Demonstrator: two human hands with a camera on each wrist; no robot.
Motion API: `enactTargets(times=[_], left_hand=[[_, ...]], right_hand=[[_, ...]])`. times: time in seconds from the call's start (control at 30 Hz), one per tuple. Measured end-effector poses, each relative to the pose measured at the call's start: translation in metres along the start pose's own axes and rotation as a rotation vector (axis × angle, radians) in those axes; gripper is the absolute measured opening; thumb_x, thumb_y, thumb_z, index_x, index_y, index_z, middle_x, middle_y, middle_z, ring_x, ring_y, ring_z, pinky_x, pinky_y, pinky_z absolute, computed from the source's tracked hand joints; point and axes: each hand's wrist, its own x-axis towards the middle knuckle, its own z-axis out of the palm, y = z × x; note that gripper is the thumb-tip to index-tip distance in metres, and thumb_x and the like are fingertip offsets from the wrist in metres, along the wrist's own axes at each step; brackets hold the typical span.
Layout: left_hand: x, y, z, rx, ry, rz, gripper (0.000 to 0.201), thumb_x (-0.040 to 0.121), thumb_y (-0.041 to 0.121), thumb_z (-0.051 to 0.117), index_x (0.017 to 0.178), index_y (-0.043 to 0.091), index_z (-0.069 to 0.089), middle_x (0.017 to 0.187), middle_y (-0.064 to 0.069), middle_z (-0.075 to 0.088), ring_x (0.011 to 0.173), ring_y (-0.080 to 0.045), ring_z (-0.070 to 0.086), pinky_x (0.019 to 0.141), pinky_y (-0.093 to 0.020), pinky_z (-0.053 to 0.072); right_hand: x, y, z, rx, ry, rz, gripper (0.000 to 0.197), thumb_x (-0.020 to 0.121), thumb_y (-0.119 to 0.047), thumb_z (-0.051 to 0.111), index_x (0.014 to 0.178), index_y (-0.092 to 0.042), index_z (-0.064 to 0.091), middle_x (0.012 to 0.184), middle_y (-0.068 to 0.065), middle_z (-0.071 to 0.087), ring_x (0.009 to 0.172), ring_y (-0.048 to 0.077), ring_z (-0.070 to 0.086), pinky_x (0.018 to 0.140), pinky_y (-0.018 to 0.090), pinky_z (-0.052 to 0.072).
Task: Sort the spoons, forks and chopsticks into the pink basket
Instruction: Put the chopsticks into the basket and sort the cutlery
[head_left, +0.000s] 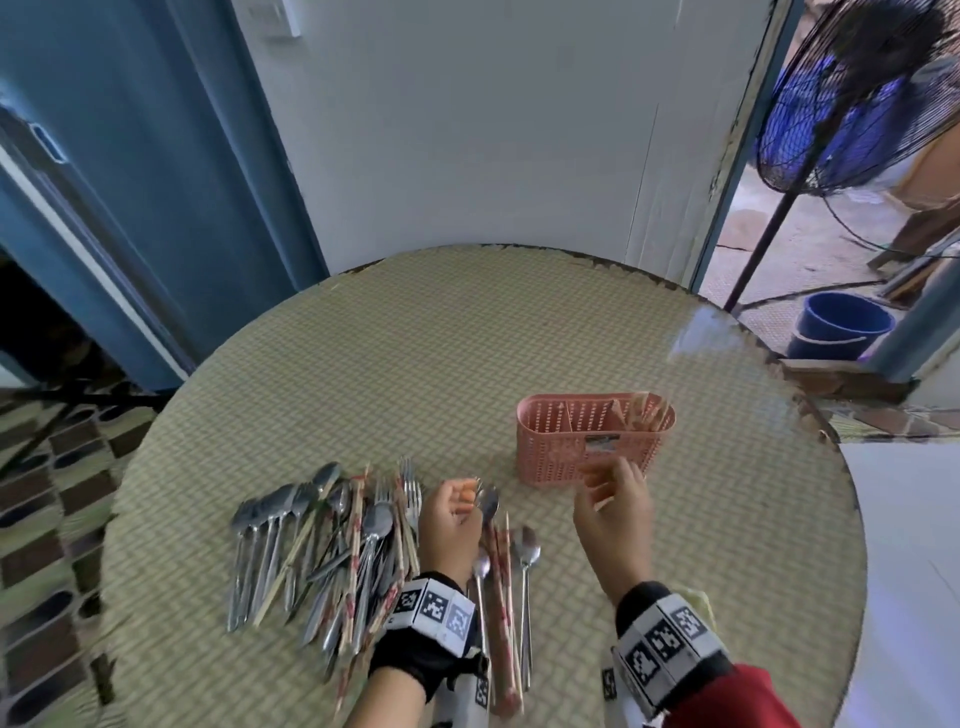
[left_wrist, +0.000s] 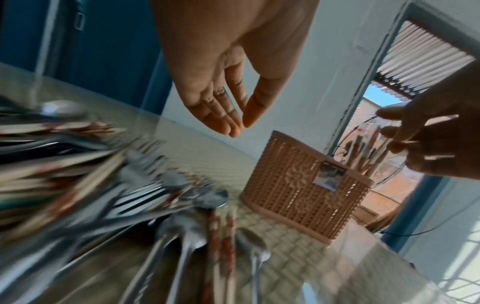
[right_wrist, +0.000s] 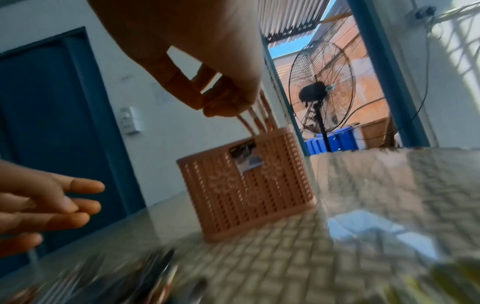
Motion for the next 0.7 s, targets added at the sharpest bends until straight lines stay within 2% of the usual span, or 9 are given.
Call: enactTargets(times=[0.07,0.17,0.23,0.33,0.4,0.47,0.53,0.63,0.7], left_hand=[[-0.01,-0.019,-0.009,0.026,0.002,-0.049,0.024,0.083,-0.002,0.053,0.101,0.011,0.061,0.094,0.004,0.061,0.08,0.0,0.054,0.064,-0.004,0.043],[-0.022,-0.042,-0.014,0.081,-0.033,-0.091,0.015,0.085,0.003,0.058,0.096,0.013,0.063,0.087,0.004,0.062,0.08,-0.008,0.058,0.064,-0.007,0.041],[-0.028,-0.052,-0.012,0.124,-0.063,-0.106,0.012,0.085,0.005,0.06,0.094,0.012,0.065,0.085,0.003,0.064,0.078,-0.009,0.059,0.063,-0.004,0.042],[-0.035,-0.064,-0.005,0.172,-0.138,-0.125,0.012,0.085,0.008,0.062,0.095,0.01,0.066,0.087,0.0,0.066,0.08,-0.01,0.061,0.066,-0.004,0.044],[-0.039,-0.067,0.0,0.199,-0.18,-0.145,0.013,0.085,0.011,0.063,0.097,0.01,0.068,0.09,-0.002,0.067,0.081,-0.011,0.062,0.072,-0.012,0.05],[-0.041,-0.068,0.004,0.231,-0.187,-0.145,0.013,0.084,0.014,0.064,0.096,0.011,0.07,0.088,-0.002,0.069,0.083,-0.014,0.064,0.079,-0.026,0.054],[-0.041,-0.065,0.006,0.287,-0.183,-0.135,0.014,0.085,0.012,0.063,0.096,0.01,0.07,0.09,-0.003,0.07,0.085,-0.016,0.066,0.081,-0.026,0.053],[-0.038,-0.064,0.01,0.339,-0.198,-0.103,0.015,0.085,0.01,0.06,0.096,0.01,0.07,0.093,-0.005,0.071,0.086,-0.015,0.065,0.077,-0.02,0.05],[-0.038,-0.062,0.012,0.353,-0.198,-0.102,0.014,0.086,0.012,0.06,0.095,0.01,0.07,0.091,-0.004,0.071,0.084,-0.015,0.066,0.077,-0.021,0.051]], right_hand=[[-0.016,0.012,0.016,-0.046,-0.142,0.068,0.021,0.075,0.004,0.058,0.085,-0.015,0.057,0.087,0.0,0.055,0.076,0.014,0.054,0.067,0.024,0.047],[-0.038,0.026,0.036,-0.126,-0.341,0.158,0.015,0.083,-0.004,0.059,0.087,-0.019,0.059,0.085,-0.003,0.06,0.076,0.013,0.058,0.061,0.008,0.039],[-0.05,0.032,0.045,-0.179,-0.419,0.201,0.012,0.085,-0.005,0.058,0.09,-0.014,0.065,0.079,-0.005,0.061,0.071,0.011,0.057,0.058,0.005,0.038],[-0.064,0.041,0.057,-0.314,-0.52,0.293,0.015,0.083,-0.011,0.059,0.089,-0.007,0.071,0.083,0.004,0.071,0.077,0.017,0.063,0.067,0.018,0.046],[-0.07,0.046,0.064,-0.379,-0.536,0.354,0.016,0.083,-0.017,0.06,0.089,-0.008,0.072,0.086,0.007,0.072,0.081,0.021,0.065,0.071,0.028,0.049],[-0.072,0.047,0.069,-0.4,-0.5,0.406,0.017,0.082,-0.023,0.061,0.094,-0.014,0.069,0.092,0.006,0.07,0.087,0.021,0.065,0.073,0.028,0.049],[-0.072,0.044,0.072,-0.421,-0.51,0.446,0.017,0.081,-0.027,0.062,0.093,-0.019,0.069,0.092,0.004,0.07,0.089,0.021,0.065,0.072,0.027,0.048],[-0.068,0.041,0.072,-0.379,-0.527,0.485,0.013,0.076,-0.026,0.067,0.07,-0.016,0.072,0.072,0.003,0.07,0.073,0.019,0.066,0.066,0.029,0.054],[-0.066,0.044,0.067,-0.284,-0.458,0.533,0.023,0.075,-0.023,0.069,0.053,-0.019,0.066,0.058,-0.001,0.065,0.062,0.014,0.061,0.06,0.026,0.049]])
